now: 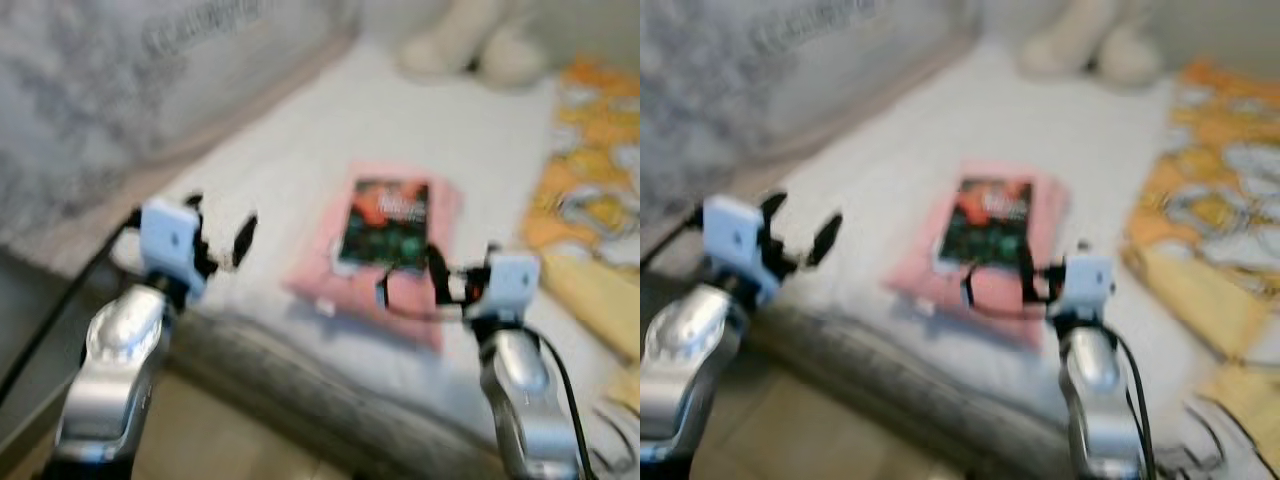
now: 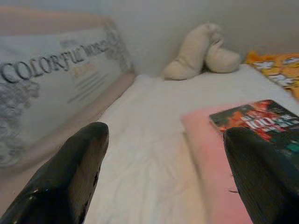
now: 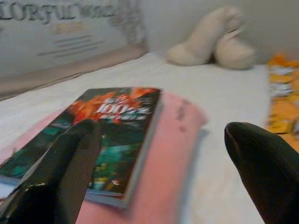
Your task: Clean up the room
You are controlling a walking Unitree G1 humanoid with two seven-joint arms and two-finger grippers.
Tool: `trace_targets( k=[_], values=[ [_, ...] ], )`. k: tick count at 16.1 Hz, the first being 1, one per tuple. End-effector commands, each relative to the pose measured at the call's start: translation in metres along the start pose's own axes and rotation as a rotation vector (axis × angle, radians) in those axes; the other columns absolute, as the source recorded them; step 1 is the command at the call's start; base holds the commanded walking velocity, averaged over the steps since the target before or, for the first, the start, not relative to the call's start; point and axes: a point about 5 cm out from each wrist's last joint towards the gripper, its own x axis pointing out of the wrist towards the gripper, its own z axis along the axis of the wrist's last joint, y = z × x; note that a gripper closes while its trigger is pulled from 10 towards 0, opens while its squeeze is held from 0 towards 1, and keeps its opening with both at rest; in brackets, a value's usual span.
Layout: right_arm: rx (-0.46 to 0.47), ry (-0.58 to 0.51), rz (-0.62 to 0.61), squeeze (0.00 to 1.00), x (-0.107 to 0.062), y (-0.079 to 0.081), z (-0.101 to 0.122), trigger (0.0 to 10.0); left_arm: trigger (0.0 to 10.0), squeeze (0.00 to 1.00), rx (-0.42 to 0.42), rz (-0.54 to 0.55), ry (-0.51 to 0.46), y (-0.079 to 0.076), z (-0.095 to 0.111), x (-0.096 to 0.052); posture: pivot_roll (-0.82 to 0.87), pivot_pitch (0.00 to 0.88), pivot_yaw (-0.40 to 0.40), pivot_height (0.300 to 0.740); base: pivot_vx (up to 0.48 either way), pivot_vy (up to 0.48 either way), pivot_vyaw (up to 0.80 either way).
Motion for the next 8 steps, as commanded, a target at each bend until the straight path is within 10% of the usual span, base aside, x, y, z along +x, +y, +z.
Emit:
trace_targets(
  k=[1, 4, 8],
  values=[
    [-0.014, -0.028, 0.047, 0.0, 0.002, 0.009, 0.007, 10.0, 10.0, 0.0, -0.031, 0.008, 0.023, 0.0, -0.005, 0.002, -0.05, 0.0, 0.056, 0.74, 0.0, 0.0, 0.0],
    [-0.056, -0.048, 0.069, 0.0, 0.006, 0.008, 0.014, 10.0, 10.0, 0.0, -0.076, 0.028, 0.008, -0.013, -0.009, 0.0, -0.06, 0.002, 0.0, 0.74, 0.0, 0.0, 0.0],
    [-0.065, -0.059, 0.055, 0.0, 0.007, 0.001, 0.015, 10.0, 10.0, 0.0, -0.126, 0.092, 0.021, -0.011, -0.02, -0.006, -0.05, 0.004, -0.029, 0.74, 0.0, 0.0, -0.75]
  ],
)
